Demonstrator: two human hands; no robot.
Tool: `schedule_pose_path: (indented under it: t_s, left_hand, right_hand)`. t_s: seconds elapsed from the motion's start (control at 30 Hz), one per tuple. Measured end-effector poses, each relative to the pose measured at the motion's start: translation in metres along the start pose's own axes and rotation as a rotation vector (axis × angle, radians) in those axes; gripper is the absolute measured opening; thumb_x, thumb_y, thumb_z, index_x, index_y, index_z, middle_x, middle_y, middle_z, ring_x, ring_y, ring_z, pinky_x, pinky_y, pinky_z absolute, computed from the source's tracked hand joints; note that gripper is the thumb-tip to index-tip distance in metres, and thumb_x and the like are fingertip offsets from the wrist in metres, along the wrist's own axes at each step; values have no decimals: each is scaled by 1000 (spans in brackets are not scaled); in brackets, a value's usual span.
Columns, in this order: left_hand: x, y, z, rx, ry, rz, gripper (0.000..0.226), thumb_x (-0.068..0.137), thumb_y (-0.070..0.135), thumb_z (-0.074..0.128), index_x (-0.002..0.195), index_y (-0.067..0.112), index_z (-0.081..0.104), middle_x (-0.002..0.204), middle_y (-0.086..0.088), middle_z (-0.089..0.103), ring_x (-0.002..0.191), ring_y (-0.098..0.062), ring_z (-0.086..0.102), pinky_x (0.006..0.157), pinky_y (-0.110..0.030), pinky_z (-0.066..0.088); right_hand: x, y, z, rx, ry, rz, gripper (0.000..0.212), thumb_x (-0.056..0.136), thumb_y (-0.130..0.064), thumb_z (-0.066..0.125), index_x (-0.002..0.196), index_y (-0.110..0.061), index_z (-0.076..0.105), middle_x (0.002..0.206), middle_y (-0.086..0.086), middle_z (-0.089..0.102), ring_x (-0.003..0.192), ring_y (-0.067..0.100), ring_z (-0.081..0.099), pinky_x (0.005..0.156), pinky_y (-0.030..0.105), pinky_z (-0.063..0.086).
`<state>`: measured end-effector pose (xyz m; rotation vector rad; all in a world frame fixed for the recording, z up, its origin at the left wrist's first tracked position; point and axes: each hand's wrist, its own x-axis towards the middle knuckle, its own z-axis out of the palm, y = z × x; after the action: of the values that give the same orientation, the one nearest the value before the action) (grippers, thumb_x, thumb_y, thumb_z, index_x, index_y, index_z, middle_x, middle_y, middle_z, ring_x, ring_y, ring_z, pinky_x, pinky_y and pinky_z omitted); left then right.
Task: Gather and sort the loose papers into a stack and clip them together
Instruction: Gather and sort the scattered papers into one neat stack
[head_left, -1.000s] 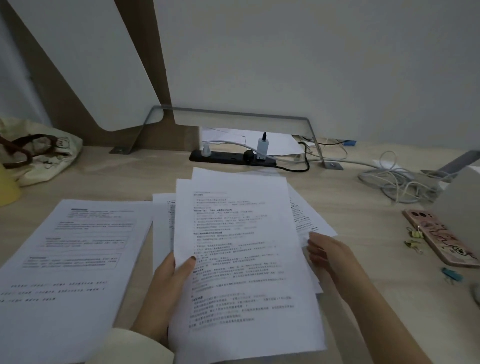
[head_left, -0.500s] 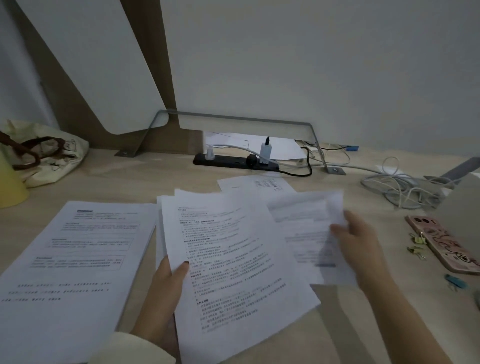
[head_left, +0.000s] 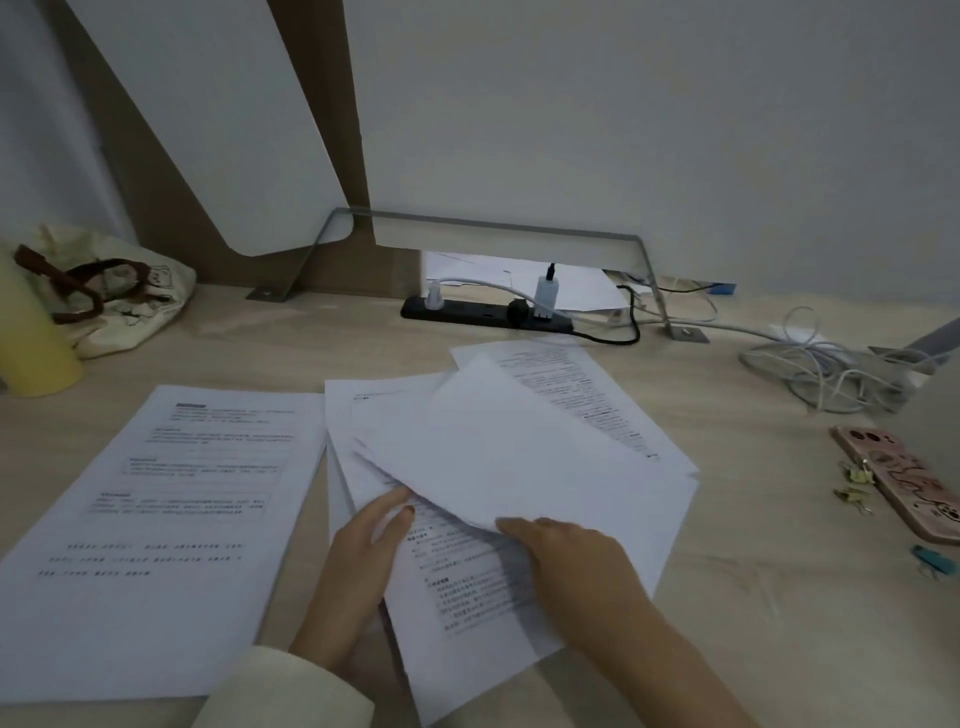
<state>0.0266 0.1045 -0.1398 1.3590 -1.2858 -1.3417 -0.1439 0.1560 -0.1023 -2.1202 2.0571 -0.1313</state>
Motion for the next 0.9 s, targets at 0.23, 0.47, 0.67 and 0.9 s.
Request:
schedule_pose_path:
  t_s: [0.23, 0.47, 0.67, 0.9]
  left_hand:
    - [-2, 0, 1, -15, 37, -47, 29, 88, 36, 57, 111, 21, 65, 108, 7, 67, 103, -13, 61, 94, -32, 46]
    - [2, -5, 4, 40, 91, -29, 31, 89, 45, 52, 99, 22, 69, 100, 6, 70, 96, -11, 63, 83, -27, 49]
    - [5, -10, 3, 93, 122, 16, 27, 96, 23, 44, 82, 15, 65, 92, -10, 69, 86, -22, 61, 74, -28, 43]
    - [4, -12, 3, 108, 50, 48, 16, 91, 21, 54, 86, 11, 65, 85, -2, 68, 80, -19, 62, 75, -31, 46]
  right_hand:
    - [-4, -9, 12, 234, 64, -103, 33, 99, -23, 31, 126, -34, 48, 98, -5, 67, 79, 15, 57, 69, 30, 41]
    - [-2, -16, 15, 357, 52, -65, 33, 93, -50, 36, 109, -34, 60, 107, -16, 62, 98, -1, 56, 83, 21, 47]
    - [5, -24, 32, 214, 107, -14, 52, 84, -62, 39, 123, -29, 48, 127, -11, 42, 120, 8, 40, 91, 18, 40]
    - [5, -31, 35, 172, 131, 43, 59, 87, -57, 45, 135, -25, 31, 139, -7, 36, 127, 13, 35, 96, 23, 40]
